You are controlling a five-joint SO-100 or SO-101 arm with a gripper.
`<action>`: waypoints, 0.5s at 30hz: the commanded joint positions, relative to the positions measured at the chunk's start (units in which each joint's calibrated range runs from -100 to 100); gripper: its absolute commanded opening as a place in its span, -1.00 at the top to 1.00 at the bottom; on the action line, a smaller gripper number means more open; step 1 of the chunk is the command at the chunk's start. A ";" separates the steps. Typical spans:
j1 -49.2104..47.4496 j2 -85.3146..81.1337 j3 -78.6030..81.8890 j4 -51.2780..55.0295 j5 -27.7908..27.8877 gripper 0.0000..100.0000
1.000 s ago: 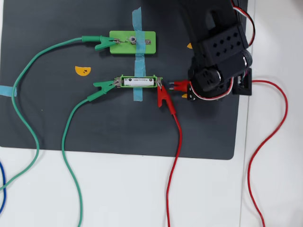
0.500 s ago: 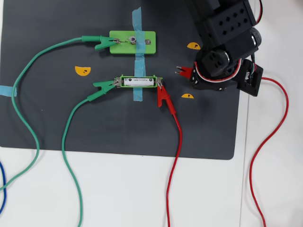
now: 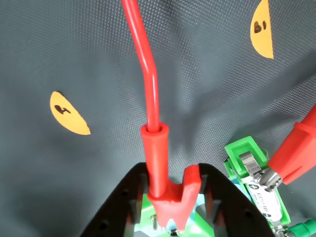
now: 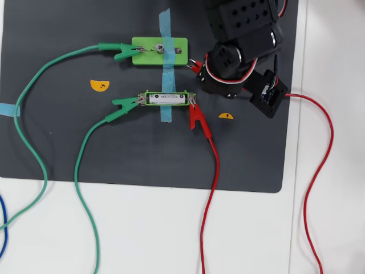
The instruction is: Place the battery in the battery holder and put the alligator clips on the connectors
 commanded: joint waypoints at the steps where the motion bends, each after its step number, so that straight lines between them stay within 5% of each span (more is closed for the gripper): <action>1: 0.96 -3.94 3.21 -5.22 -1.61 0.98; 15: 4.99 -4.62 6.72 -6.42 -3.33 0.98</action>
